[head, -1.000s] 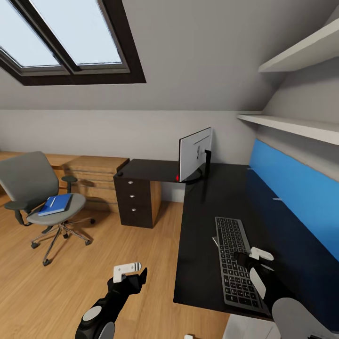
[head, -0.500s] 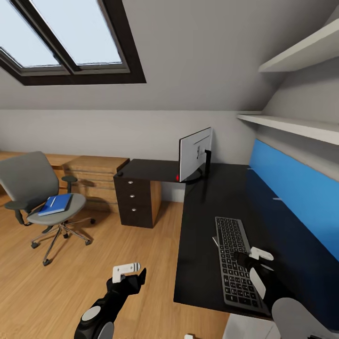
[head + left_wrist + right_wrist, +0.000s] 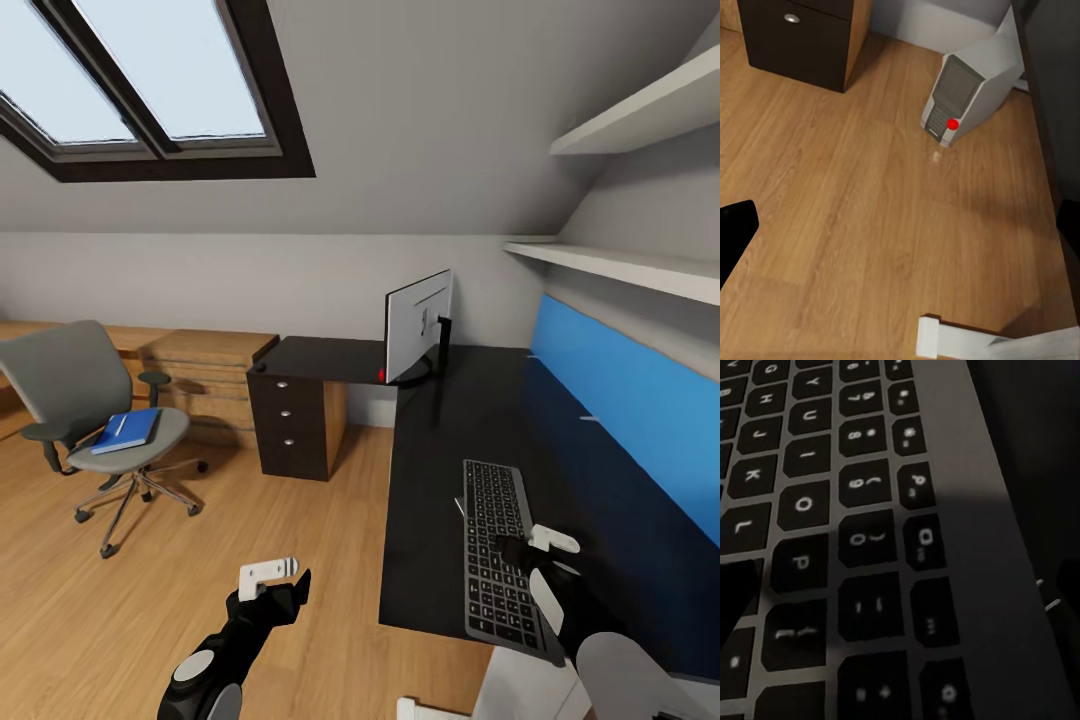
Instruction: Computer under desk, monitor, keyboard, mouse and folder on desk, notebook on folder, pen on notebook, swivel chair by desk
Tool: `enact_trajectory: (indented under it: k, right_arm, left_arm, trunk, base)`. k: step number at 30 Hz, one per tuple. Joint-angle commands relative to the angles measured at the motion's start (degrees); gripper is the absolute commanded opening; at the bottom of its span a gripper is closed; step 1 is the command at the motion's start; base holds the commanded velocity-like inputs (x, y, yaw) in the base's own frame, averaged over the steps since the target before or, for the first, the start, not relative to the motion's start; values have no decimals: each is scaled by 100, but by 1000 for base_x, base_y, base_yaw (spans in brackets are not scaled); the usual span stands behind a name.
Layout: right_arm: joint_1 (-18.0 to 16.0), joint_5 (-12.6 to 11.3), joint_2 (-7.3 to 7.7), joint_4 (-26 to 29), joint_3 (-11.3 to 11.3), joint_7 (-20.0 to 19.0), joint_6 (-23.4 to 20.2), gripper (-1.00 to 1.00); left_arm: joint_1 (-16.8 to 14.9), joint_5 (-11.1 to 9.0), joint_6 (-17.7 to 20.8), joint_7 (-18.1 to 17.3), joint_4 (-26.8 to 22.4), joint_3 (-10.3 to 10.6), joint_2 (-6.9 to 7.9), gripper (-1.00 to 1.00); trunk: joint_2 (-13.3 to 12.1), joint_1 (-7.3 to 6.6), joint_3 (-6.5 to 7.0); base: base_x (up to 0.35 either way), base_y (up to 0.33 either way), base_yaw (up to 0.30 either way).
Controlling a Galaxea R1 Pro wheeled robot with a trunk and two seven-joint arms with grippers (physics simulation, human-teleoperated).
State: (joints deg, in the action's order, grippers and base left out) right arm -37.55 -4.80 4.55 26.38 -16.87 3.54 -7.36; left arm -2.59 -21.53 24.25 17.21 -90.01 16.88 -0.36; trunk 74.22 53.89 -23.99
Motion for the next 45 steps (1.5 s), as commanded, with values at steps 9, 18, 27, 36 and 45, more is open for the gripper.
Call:
enact_trajectory:
  k: [9,18,27,36,45]
  right_arm:
    - [2,-80,2,-46,9,15,-29,100]
    - [2,-75,2,-46,9,15,-29,100]
    - [2,-74,2,-46,9,16,-29,100]
    - [2,-74,2,-46,9,15,-29,100]
    - [2,-84,2,-35,5,18,-23,100]
  left_arm:
    - [-5,-62,17,53,-8,8,1,100]
    - [-5,-62,18,54,-8,8,1,100]
    - [-5,-62,14,54,-8,8,1,100]
    - [-5,-62,16,50,-11,8,1,100]
    - [-5,-62,17,54,-17,20,-7,100]
  trunk:
    - [3,0,-8]
    - [3,0,-8]
    - [3,0,-8]
    - [3,0,-8]
    - [-237,-131,100]
  base:
    - [-141,1,0]
    - [-135,0,0]
    - [-234,0,0]
    - [-70,0,0]
    - [-3,0,0]
